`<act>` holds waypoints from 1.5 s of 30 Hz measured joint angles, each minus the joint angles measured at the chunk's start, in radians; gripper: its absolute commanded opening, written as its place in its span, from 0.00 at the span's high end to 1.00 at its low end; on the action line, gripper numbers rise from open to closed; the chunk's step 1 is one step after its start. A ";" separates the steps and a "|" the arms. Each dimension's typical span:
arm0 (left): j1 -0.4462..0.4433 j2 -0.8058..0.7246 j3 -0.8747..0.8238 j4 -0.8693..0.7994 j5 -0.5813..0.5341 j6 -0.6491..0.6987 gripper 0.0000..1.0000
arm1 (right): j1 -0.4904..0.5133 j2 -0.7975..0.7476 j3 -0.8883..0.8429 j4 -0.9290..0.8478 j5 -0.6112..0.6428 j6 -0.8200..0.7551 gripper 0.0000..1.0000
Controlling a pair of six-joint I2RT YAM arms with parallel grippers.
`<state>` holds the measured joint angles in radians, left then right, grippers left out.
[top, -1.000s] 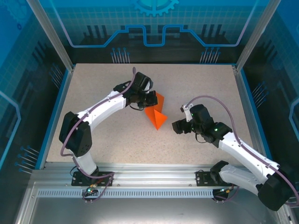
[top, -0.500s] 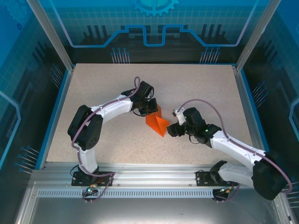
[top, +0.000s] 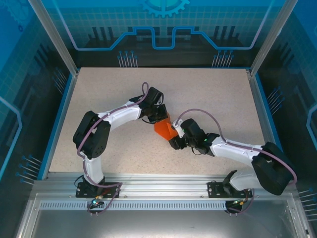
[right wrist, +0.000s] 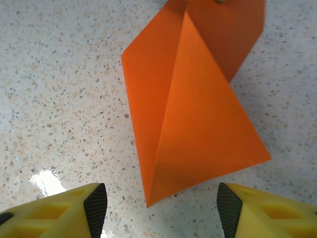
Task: Fold a paper plane with a square sheet of paper (fold left side to right side)
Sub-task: Place the paper at the center of the table, then fourth fold the wing at the center of the table.
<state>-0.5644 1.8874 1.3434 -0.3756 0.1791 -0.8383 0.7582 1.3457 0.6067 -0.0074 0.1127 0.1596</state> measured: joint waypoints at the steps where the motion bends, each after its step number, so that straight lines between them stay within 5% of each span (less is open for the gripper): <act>1: 0.000 0.000 0.000 0.000 0.000 -0.002 0.92 | 0.006 0.023 0.005 0.007 0.007 0.000 0.40; 15: 0.000 0.000 -0.018 0.006 -0.003 -0.002 0.91 | 0.047 0.197 0.109 0.056 0.093 0.003 0.61; 23: 0.003 -0.001 -0.018 -0.005 -0.008 0.007 0.73 | 0.049 0.221 0.110 0.053 0.116 0.003 0.80; 31: 0.054 -0.087 -0.085 -0.011 -0.011 0.032 0.57 | 0.054 0.264 0.114 0.045 0.115 0.005 0.88; 45: 0.092 -0.173 -0.183 0.000 0.014 0.059 0.52 | 0.049 0.272 0.128 0.019 0.074 0.008 0.96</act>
<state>-0.4721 1.7142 1.1606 -0.3759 0.1932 -0.7795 0.8070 1.6176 0.7345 0.0120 0.1864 0.1680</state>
